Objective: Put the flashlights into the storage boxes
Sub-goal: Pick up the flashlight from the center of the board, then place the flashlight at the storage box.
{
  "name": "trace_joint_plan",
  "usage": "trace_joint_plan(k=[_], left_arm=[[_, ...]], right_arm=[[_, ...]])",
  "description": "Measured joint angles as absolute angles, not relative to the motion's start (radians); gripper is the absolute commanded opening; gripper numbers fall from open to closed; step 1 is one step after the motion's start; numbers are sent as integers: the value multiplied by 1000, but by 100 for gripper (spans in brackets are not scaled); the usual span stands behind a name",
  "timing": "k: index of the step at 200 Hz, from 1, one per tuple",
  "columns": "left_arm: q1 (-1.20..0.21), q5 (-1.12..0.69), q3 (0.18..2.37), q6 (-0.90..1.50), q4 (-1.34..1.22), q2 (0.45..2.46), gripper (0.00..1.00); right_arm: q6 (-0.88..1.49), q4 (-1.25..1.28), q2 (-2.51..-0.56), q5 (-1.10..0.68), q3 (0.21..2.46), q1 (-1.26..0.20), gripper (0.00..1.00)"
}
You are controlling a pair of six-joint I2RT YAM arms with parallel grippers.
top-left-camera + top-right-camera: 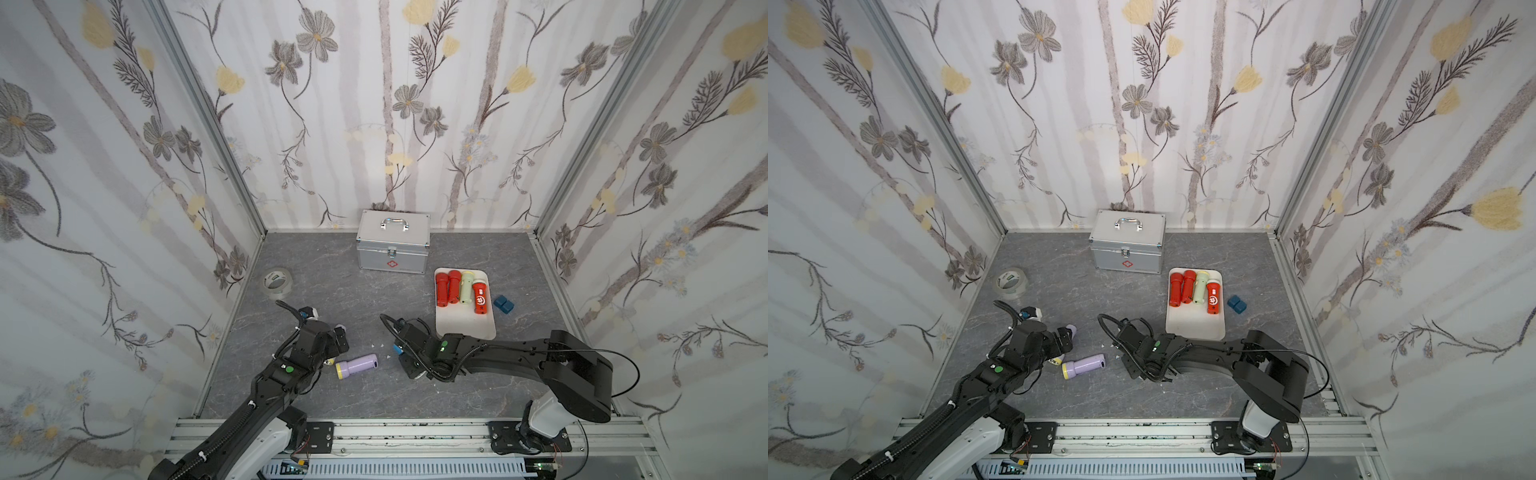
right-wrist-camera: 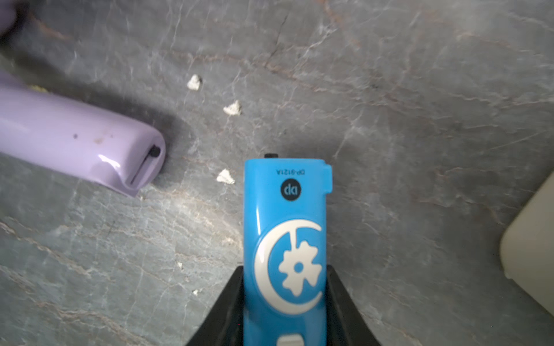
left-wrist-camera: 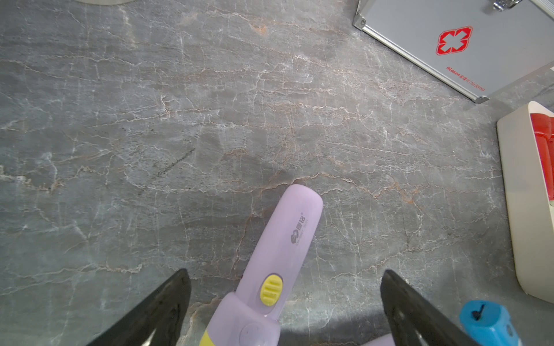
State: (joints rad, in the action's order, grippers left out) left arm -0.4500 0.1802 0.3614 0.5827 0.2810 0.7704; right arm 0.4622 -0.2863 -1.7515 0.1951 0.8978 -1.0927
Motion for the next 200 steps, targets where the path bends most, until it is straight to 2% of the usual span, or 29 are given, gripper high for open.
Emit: trace_joint_plan(k=[32, 76, 127, 200], left_arm=[[-450, 181, 361, 583, 281, 768, 100], [-450, 183, 356, 583, 281, 752, 100], [-450, 184, 351, 583, 281, 735, 100], [-450, 187, 346, 583, 281, 720, 100]], right_arm=[[539, -282, -1615, 163, 872, -987, 32], [637, -262, -1469, 151, 823, -755, 32], [653, -253, -1539, 129, 817, -618, 30], [668, -185, -1673, 106, 812, -592, 30]])
